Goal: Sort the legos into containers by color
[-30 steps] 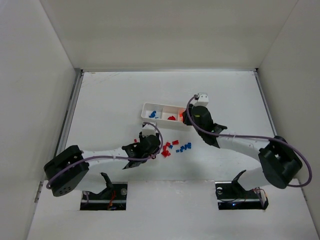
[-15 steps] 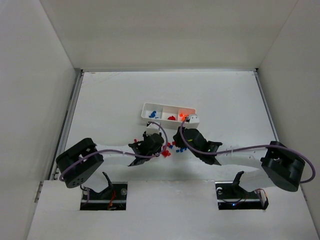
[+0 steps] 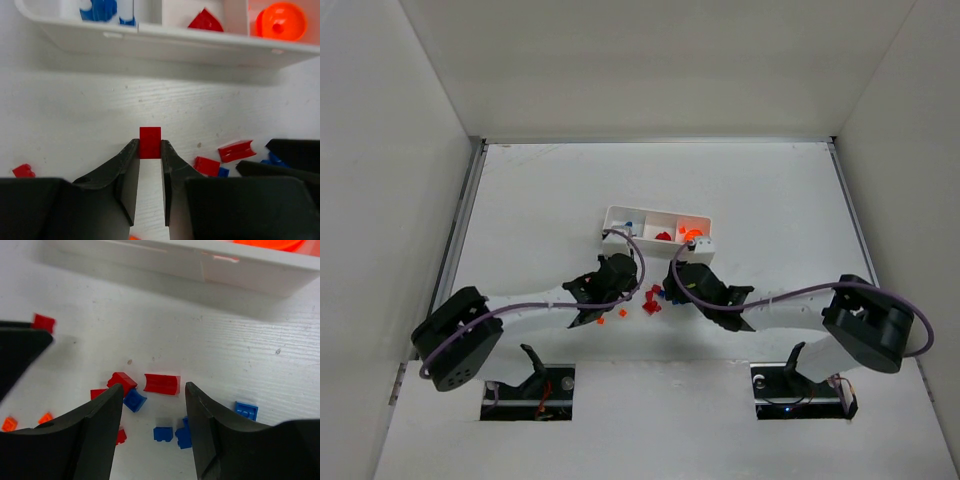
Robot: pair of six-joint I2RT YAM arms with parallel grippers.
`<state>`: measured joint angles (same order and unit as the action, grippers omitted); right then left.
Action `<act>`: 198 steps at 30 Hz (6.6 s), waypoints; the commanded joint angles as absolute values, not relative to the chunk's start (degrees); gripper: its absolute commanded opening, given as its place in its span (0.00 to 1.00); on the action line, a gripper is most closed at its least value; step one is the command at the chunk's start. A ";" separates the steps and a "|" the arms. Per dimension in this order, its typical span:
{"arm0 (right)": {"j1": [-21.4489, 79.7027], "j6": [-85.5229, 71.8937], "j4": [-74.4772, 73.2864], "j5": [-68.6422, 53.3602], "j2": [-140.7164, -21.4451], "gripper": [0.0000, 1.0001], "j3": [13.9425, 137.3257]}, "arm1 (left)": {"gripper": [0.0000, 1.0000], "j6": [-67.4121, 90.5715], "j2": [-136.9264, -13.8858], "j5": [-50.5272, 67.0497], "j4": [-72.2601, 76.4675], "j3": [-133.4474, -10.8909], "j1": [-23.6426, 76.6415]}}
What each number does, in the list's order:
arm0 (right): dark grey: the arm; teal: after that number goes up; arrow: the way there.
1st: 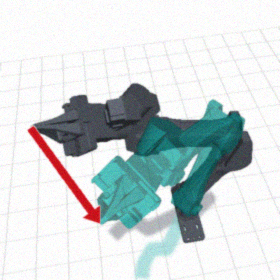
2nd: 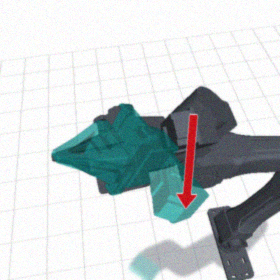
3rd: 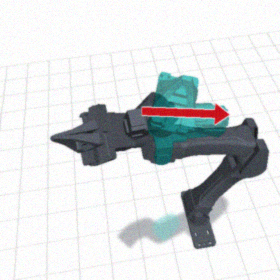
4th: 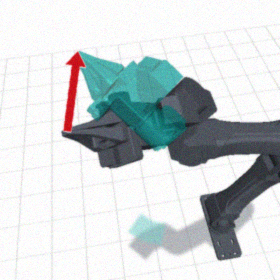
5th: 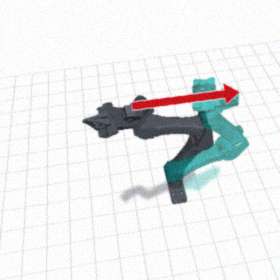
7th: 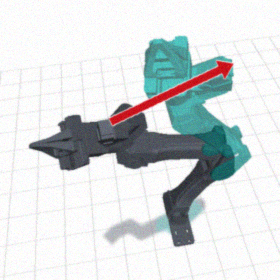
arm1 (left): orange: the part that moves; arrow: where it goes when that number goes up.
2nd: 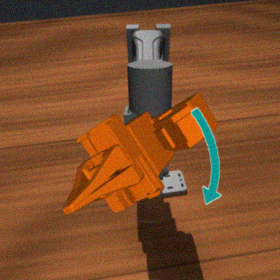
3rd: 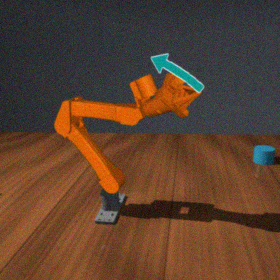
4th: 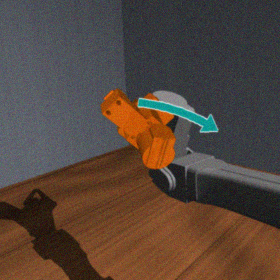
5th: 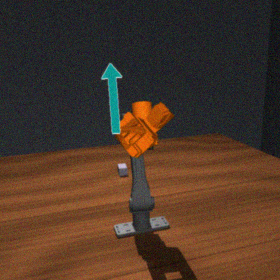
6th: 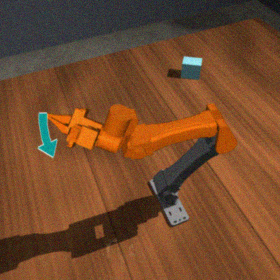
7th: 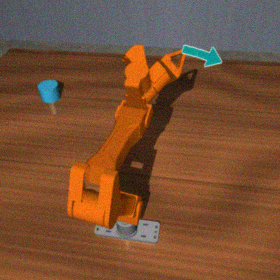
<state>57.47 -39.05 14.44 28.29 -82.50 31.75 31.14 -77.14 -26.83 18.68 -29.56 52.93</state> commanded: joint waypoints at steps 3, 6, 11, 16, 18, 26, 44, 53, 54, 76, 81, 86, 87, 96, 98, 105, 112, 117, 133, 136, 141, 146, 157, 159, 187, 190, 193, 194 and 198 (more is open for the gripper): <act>57.88 -40.34 16.00 29.27 -85.60 0.58 31.90 | 0.13 29.36 -73.38 -24.18 18.81 -35.76 49.71; 57.96 -40.52 15.82 29.44 -86.57 0.58 32.52 | 0.14 29.18 -75.66 -20.66 19.24 -39.80 47.95; 57.96 -41.39 16.26 29.27 -87.89 0.48 32.61 | 0.15 27.86 -83.13 -19.25 19.77 -48.15 46.19; 57.44 -41.22 16.52 29.18 -88.94 0.46 32.61 | 0.15 26.72 -93.14 -18.19 20.30 -55.62 45.13; 57.26 -41.13 16.61 29.09 -89.03 0.46 32.61 | 0.15 27.24 -97.10 -18.19 20.21 -57.74 44.69; 57.17 -41.40 16.79 29.00 -88.42 0.36 32.08 | 0.24 27.77 -104.85 -19.51 20.30 -62.84 43.90; 55.50 -40.17 16.17 29.18 -82.97 0.35 30.50 | 0.40 30.67 -79.04 -24.08 22.85 -38.52 43.64; 55.15 -38.76 15.82 28.13 -86.92 0.52 33.05 | 0.40 36.82 -60.14 -29.96 10.82 -24.10 40.30; 55.15 -38.76 15.91 28.13 -87.45 0.51 33.22 | 0.40 37.35 -58.64 -30.67 9.51 -22.86 39.69; 54.36 -39.46 16.53 28.39 -84.65 0.23 32.70 | 0.43 40.25 -57.21 -29.62 4.30 -18.19 35.11; 53.40 -38.59 15.47 27.78 -79.29 0.23 32.43 | 0.43 40.61 -59.85 -29.27 7.21 -18.63 36.34; 50.77 -34.99 13.98 26.37 -77.87 0.23 36.99 | 0.44 40.34 -62.74 -29.09 9.14 -19.33 37.75; 49.54 -34.02 13.71 25.67 -78.65 0.23 38.66 | 0.44 40.08 -63.80 -29.09 9.31 -19.68 37.75; 41.62 -29.80 14.15 22.85 -92.27 0.27 52.46 | 0.40 39.11 -67.41 -30.23 11.51 -20.39 38.63; 41.44 -29.79 13.89 22.94 -93.60 0.33 53.70 | 0.39 39.02 -68.37 -30.23 11.16 -21.00 38.80; 41.96 -30.06 14.15 23.47 -88.96 0.49 51.77 | 0.35 38.94 -69.52 -30.23 11.51 -21.44 39.50; 48.54 -32.43 14.41 23.64 -82.10 0.35 43.08 | 0.26 38.85 -70.40 -29.36 13.27 -21.44 40.47; 56.97 -36.02 14.41 22.94 -80.60 0.27 37.37 | 0.18 38.76 -70.40 -29.09 13.36 -21.71 40.73; 67.01 -36.83 14.76 25.49 -85.33 0.47 35.24 | 0.11 35.95 -71.18 -23.83 13.97 -37.95 44.43; 67.36 -36.65 14.85 25.84 -87.01 0.50 35.95 | 0.11 35.25 -74.17 -21.63 16.25 -42.44 45.39; 67.98 -36.82 15.73 25.84 -89.38 0.54 36.30 | 0.12 33.93 -81.90 -18.55 17.93 -50.35 44.87; 69.83 -37.18 16.96 26.72 -89.39 0.58 35.60 | 0.13 34.80 -90.86 -15.30 19.34 -57.12 44.08; 71.41 -39.38 17.49 30.67 -83.76 0.63 30.85 | 0.14 36.74 -103.96 -14.67 20.57 -65.74 42.85; 71.41 -39.46 17.49 30.85 -83.06 0.64 30.50 | 0.18 36.74 -104.94 -15.46 20.13 -66.18 42.50; 74.22 -38.76 17.75 30.93 -95.90 0.23 38.67 | 0.39 37.88 -64.70 -20.39 22.59 -27.35 40.38; 74.05 -38.85 17.58 31.82 -91.51 0.22 37.62 | 0.37 37.71 -61.80 -21.09 21.36 -24.44 40.56; 71.33 -37.36 17.14 31.38 -85.19 0.22 36.57 | 0.34 37.27 -59.86 -21.18 19.08 -23.30 42.57; 69.93 -36.14 16.96 31.20 -83.25 0.22 36.30 | 0.34 37.09 -59.42 -21.62 19.07 -22.77 43.97; 60.19 -32.35 16.35 27.17 -78.32 0.22 37.09 | 0.33 36.91 -60.03 -25.13 18.63 -22.32 50.21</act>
<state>65.78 -35.68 15.64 28.97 -81.28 36.18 37.45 -60.66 -21.91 18.59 -22.83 46.87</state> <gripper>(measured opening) 0.259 0.334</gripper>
